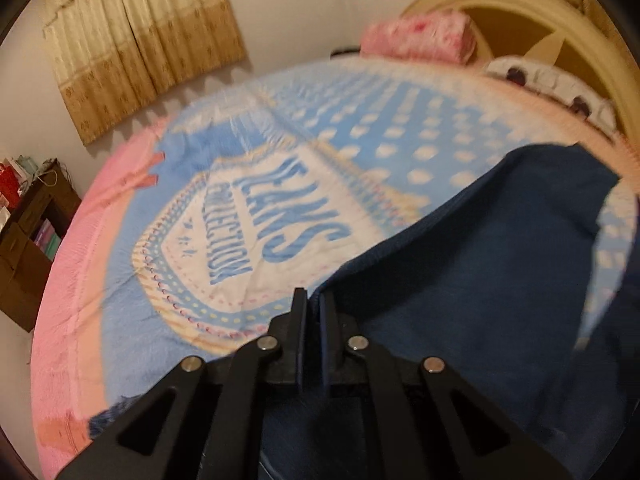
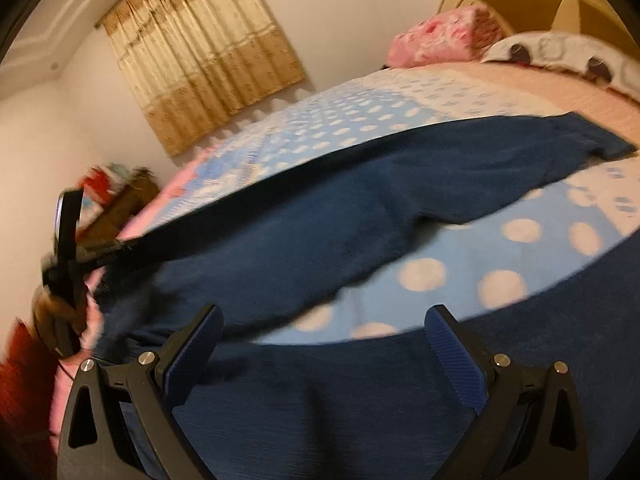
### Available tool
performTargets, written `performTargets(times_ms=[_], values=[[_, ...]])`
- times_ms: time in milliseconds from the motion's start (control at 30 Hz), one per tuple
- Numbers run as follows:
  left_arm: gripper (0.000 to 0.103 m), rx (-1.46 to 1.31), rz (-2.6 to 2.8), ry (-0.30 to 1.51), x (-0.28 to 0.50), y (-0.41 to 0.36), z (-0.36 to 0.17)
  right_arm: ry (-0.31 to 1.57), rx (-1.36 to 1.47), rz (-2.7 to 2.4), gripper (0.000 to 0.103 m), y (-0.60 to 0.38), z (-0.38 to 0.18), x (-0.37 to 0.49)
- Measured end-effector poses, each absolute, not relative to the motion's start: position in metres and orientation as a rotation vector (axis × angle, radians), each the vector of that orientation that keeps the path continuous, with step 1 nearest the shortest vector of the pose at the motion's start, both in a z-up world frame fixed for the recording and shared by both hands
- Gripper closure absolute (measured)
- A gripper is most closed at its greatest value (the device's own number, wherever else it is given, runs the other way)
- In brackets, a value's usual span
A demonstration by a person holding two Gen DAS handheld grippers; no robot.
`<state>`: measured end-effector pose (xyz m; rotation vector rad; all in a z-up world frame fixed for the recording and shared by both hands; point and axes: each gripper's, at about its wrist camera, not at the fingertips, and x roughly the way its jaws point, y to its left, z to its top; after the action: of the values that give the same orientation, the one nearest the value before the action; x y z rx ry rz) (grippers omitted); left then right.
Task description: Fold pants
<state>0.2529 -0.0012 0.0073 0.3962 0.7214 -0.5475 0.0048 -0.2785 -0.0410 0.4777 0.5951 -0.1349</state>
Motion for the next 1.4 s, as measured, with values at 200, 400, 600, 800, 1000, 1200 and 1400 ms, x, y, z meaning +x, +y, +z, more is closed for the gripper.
performTargets(times_ms=[200,400,600,800,1000,1200,1400], values=[[0.097,0.318,-0.573,0.641,0.176,0.01,0.006,0.61,0.71,0.092,0.001,-0.272,-0.043,0.06],[0.097,0.209,-0.561,0.643,0.15,0.014,-0.013,0.709,0.896,0.185,0.001,-0.249,-0.076,0.129],[0.097,0.154,-0.545,0.652,0.15,0.02,-0.021,0.786,0.806,0.116,0.022,-0.214,-0.071,0.178],[0.079,0.023,-0.509,0.7,0.131,0.04,-0.024,0.831,0.786,0.238,0.092,-0.19,-0.084,0.195],[0.039,-0.089,-0.459,0.714,0.114,0.052,-0.036,0.859,0.906,0.307,0.086,-0.188,-0.088,0.178],[0.035,-0.161,-0.395,0.762,0.123,0.067,-0.049,0.877,0.931,0.326,0.036,-0.168,-0.091,0.185],[0.035,-0.228,-0.387,0.743,0.117,0.071,-0.048,0.915,0.861,0.393,0.095,-0.133,-0.094,0.216]])
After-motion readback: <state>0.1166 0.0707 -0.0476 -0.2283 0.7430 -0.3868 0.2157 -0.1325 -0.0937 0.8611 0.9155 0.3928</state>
